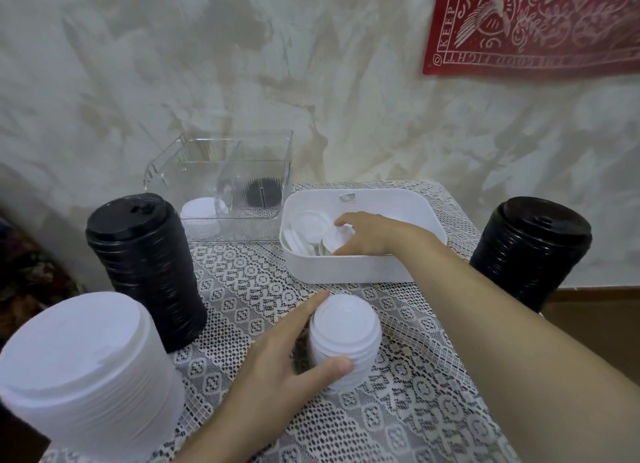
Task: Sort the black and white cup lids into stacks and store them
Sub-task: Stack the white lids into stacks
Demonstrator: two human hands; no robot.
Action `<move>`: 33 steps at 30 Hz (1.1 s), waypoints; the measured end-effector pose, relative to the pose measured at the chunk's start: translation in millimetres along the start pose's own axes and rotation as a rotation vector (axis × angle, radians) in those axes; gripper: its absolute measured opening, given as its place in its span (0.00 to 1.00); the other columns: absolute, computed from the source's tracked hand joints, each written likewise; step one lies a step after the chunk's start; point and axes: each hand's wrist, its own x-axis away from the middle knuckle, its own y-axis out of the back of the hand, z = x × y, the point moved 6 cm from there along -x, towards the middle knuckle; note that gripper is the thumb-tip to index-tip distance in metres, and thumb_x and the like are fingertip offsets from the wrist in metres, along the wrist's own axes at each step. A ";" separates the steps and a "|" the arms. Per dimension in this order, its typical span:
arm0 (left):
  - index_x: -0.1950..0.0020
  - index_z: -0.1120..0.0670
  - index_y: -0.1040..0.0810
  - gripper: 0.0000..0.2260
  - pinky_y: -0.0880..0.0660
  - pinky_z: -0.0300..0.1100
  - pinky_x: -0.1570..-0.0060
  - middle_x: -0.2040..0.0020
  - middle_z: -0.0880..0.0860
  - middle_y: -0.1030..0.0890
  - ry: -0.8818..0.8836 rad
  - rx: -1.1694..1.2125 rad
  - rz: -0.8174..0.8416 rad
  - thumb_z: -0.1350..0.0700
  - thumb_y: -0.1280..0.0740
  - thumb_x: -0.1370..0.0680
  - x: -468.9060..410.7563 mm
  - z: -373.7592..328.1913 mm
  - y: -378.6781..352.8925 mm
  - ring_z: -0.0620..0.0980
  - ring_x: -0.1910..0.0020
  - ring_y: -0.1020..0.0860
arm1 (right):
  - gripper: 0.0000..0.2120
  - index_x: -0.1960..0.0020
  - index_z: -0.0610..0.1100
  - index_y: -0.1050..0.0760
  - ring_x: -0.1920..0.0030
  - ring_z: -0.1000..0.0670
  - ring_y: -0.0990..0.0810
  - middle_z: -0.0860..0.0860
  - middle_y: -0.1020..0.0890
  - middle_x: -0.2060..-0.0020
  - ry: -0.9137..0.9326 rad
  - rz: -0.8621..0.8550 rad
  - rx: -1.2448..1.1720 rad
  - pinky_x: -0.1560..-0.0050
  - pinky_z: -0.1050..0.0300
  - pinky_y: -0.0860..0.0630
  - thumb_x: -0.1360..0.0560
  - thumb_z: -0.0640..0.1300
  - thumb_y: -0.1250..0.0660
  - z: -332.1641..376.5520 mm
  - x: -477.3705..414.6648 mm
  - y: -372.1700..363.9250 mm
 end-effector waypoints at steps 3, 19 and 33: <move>0.27 0.26 0.34 0.36 0.32 0.39 0.31 0.30 0.26 0.29 -0.008 0.006 0.003 0.31 0.25 0.33 0.0 -1.0 0.3 0.28 0.30 0.31 | 0.35 0.24 0.56 0.34 0.34 0.47 0.27 0.52 0.29 0.28 0.014 -0.010 -0.032 0.35 0.50 0.30 0.27 0.57 0.25 -1.4 0.1 0.8; 0.24 0.30 0.34 0.38 0.32 0.44 0.27 0.29 0.28 0.29 -0.007 -0.004 0.014 0.32 0.25 0.32 -1.8 1.1 -0.7 0.31 0.28 0.32 | 0.23 0.29 0.53 0.27 0.58 0.55 0.22 0.54 0.23 0.47 0.094 -0.014 -0.310 0.48 0.58 0.26 0.22 0.49 0.27 -1.2 9.0 2.9; 0.24 0.32 0.33 0.38 0.32 0.36 0.32 0.30 0.27 0.28 -0.024 -0.002 0.016 0.31 0.26 0.32 -1.0 0.2 0.2 0.29 0.30 0.30 | 0.18 0.33 0.47 0.22 0.50 0.50 0.21 0.46 0.23 0.40 0.138 -0.184 -0.553 0.56 0.64 0.23 0.22 0.39 0.27 -10.4 17.6 13.9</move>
